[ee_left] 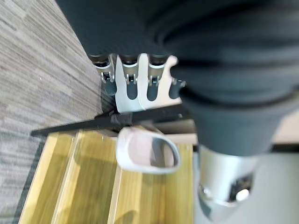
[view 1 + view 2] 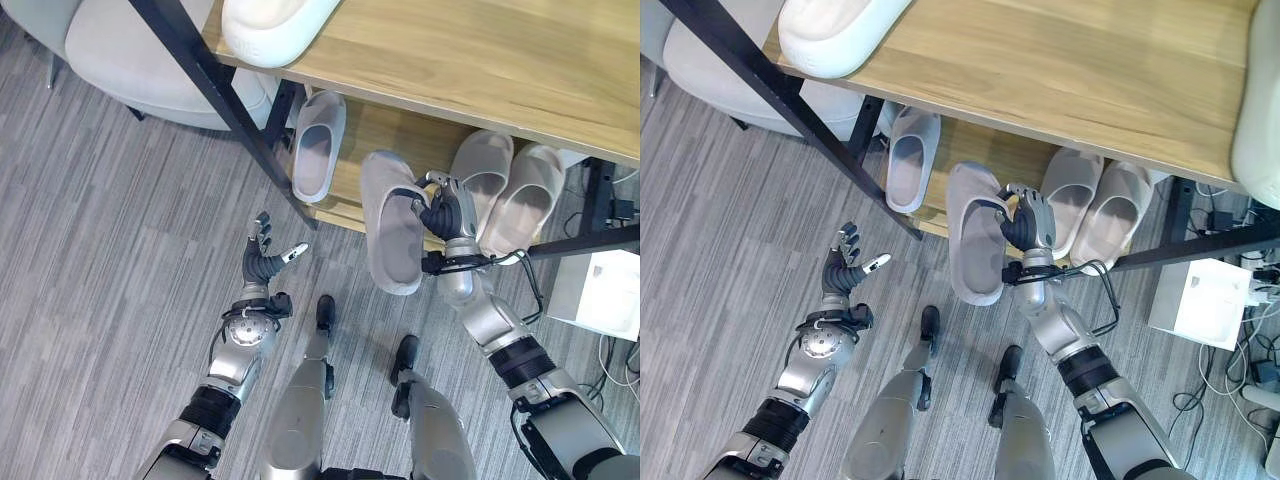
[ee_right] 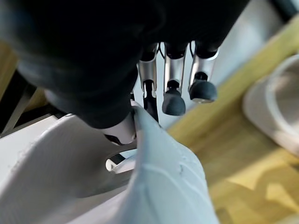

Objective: Arrange the slippers neatly on the shoe rack.

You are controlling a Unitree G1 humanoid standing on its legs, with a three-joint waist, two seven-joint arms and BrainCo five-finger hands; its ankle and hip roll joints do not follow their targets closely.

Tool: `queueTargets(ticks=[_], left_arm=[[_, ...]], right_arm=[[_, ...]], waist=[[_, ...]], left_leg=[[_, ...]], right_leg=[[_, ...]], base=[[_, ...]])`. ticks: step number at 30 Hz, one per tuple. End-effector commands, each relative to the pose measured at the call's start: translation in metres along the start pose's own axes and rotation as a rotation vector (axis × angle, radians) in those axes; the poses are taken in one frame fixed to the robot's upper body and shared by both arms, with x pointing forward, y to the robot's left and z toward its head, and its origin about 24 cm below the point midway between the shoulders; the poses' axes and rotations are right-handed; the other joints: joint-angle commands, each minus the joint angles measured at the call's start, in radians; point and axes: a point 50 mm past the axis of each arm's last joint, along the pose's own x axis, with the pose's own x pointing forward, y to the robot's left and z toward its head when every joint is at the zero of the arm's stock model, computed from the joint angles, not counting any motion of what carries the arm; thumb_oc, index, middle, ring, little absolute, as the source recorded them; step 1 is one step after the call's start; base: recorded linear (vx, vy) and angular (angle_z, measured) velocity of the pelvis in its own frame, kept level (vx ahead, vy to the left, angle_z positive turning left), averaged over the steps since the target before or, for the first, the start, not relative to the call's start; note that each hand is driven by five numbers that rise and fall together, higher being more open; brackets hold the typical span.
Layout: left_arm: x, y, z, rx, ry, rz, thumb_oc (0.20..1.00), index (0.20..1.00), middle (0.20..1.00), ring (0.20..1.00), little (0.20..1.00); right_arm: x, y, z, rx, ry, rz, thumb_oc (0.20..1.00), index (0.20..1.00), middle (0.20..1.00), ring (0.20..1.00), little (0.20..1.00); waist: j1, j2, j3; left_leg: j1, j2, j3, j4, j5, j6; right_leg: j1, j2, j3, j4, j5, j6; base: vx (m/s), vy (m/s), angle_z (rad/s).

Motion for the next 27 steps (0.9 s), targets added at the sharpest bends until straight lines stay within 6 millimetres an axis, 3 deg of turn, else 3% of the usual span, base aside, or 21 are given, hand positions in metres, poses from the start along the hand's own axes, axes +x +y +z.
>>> queueTargets(ticks=[1,6,12,27], left_arm=[[0.0,-0.005,0.035,0.005,-0.221,-0.05,1.0,1.0,1.0,1.0,1.0],[0.004,-0.019,0.064,-0.009,-0.352,-0.127,1.0,1.0,1.0,1.0,1.0],[0.007,-0.03,0.097,-0.03,-0.489,-0.166,1.0,1.0,1.0,1.0,1.0],[0.002,-0.053,0.12,-0.106,-0.586,-0.247,1.0,1.0,1.0,1.0,1.0]], right_arm=[[0.023,-0.016,0.013,-0.122,-0.087,-0.166,0.2,0.2,0.2,0.2,0.2],[0.05,-0.037,-0.002,-0.294,-0.064,-0.218,0.2,0.2,0.2,0.2,0.2],[0.079,-0.06,-0.009,-0.36,-0.008,-0.289,0.2,0.2,0.2,0.2,0.2],[0.105,-0.076,-0.008,-0.325,0.079,-0.399,0.2,0.2,0.2,0.2,0.2]], waist=[[0.016,-0.038,-0.061],[0.028,-0.039,-0.038],[0.041,-0.042,-0.022],[0.087,-0.032,-0.026]], left_leg=[[-0.032,0.006,-0.038,0.142,-0.176,-0.038],[-0.099,-0.001,-0.051,0.181,-0.183,-0.044],[-0.202,-0.014,-0.062,0.237,-0.197,-0.044],[-0.264,-0.04,-0.095,0.235,-0.205,-0.039]], right_leg=[[-0.037,-0.027,0.042,0.047,-0.072,0.019],[-0.106,-0.035,0.034,0.102,-0.087,0.018],[-0.201,-0.046,0.029,0.168,-0.105,0.02],[-0.254,-0.06,0.002,0.193,-0.135,0.026]], base=[[-0.03,-0.011,0.12],[-0.03,0.002,0.15],[-0.01,0.004,0.12],[0.02,0.008,0.05]])
